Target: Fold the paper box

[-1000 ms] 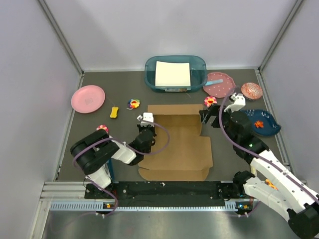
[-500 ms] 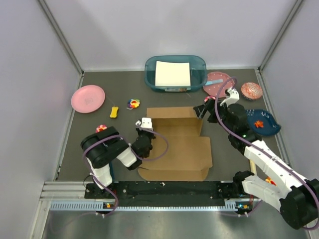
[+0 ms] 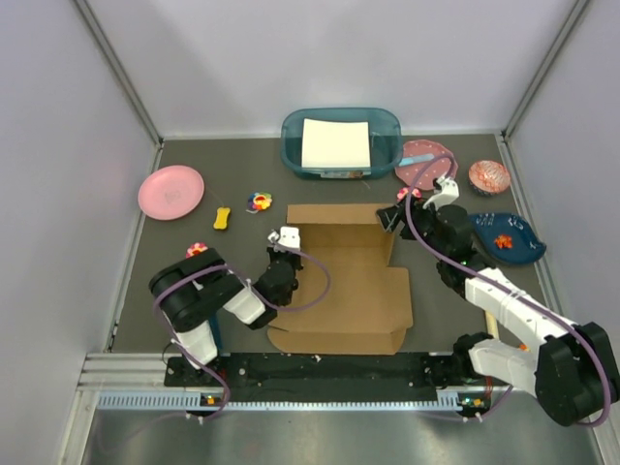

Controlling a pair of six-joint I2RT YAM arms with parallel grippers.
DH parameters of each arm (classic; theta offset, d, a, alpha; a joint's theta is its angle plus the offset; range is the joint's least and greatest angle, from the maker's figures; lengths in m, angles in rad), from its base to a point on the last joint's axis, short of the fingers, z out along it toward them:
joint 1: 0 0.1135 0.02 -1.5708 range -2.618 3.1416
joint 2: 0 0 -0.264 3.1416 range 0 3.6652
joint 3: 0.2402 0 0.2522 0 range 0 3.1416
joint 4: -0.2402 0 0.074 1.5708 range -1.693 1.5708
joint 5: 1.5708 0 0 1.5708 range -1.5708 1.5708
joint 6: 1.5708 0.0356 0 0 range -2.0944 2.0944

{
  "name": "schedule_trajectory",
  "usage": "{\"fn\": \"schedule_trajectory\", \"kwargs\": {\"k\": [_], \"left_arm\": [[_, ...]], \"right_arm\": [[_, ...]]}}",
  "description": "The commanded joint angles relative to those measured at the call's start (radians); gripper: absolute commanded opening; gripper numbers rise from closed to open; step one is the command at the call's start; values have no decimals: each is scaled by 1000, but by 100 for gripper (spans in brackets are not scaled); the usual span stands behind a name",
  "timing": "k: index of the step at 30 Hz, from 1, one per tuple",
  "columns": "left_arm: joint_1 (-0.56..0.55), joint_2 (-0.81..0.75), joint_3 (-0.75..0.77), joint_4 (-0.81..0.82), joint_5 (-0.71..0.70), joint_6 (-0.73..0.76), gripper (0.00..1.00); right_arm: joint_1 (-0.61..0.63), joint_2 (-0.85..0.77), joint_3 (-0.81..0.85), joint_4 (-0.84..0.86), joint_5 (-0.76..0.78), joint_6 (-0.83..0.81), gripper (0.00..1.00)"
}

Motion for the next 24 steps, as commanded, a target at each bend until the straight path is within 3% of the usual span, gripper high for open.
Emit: {"fn": "schedule_trajectory", "kwargs": {"k": [1,3,4,10,17,18,21,24], "left_arm": [[-23,-65,13,-77,24,19,27],[-31,-100,4,-106,19,13,38],[-32,-116,-1,-129,22,10,48],[-72,-251,-53,-190,42,5,70],[-117,-510,-62,-445,155,8,73],[-121,-594,-59,-542,230,14,73],[-138,-733,-27,-754,284,-47,73],[-151,-842,-22,-829,312,-62,73]], "right_arm": [[-8,15,-44,57,12,-34,72],[-8,11,-67,60,21,-41,68],[-8,8,-76,67,24,-42,66],[-8,-4,-124,81,38,-39,64],[-8,-21,-124,40,67,-59,64],[-8,-26,-121,35,69,-60,65],[-8,-28,-121,29,75,-64,65],[-8,-24,-126,34,74,-62,65]]}}
